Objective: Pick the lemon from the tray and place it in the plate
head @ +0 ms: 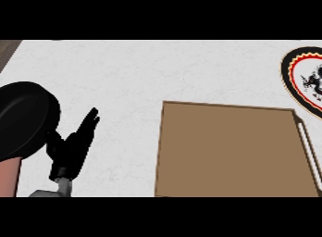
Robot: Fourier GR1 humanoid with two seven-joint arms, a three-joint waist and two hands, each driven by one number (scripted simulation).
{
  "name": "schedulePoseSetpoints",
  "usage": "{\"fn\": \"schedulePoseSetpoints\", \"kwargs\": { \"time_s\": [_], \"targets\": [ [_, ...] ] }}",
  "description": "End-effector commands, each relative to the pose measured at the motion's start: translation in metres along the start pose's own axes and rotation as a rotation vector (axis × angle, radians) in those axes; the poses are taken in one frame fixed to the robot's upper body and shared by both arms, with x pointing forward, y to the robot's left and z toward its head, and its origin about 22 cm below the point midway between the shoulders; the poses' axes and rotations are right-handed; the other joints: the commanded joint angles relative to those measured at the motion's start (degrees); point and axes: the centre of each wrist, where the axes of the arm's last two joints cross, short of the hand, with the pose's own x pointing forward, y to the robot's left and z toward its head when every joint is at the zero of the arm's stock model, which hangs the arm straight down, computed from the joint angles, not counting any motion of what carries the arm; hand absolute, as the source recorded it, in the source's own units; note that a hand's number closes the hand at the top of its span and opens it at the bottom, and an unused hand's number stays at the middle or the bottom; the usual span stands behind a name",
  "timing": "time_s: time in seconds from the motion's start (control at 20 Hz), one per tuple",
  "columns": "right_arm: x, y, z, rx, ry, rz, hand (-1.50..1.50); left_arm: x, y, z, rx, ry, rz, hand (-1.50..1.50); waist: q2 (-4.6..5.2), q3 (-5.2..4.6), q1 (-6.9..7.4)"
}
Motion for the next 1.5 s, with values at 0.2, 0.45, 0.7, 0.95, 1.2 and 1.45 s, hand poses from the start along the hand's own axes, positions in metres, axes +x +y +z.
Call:
{"fn": "schedulePoseSetpoints", "kwargs": {
  "time_s": [0.2,0.45,0.7,0.95,1.2,1.45],
  "targets": [
    [0.006,0.002,0.01,-0.099,-0.07,-0.282,-1.5,-0.015,0.008,0.001,0.003,0.074,0.001,0.0,0.14,-0.22,-0.2],
    [-0.003,0.005,0.023,-0.188,-0.032,-0.412,-1.5,-0.012,-0.003,-0.004,0.003,0.078,0.023,0.0,0.0,-0.28,-0.79],
    [0.01,-0.002,0.052,-0.064,-0.033,-0.505,-1.5,-0.022,0.014,-0.002,0.057,0.083,0.01,0.0,-1.06,-0.49,-2.74],
    [-0.016,-0.014,0.08,0.092,-0.084,-0.58,-1.5,-0.025,0.004,0.001,0.06,0.088,0.028,0.0,-1.33,-0.56,-3.58],
    [-0.063,-0.025,0.104,0.191,-0.095,-0.599,-1.5,-0.02,0.014,0.011,0.053,0.099,0.025,0.0,-1.44,-0.64,-3.53],
    [-0.078,-0.022,0.13,0.218,-0.133,-0.535,-1.5,-0.027,0.005,0.003,0.072,0.098,0.02,0.0,-1.24,-0.75,-3.19]
  ]
}}
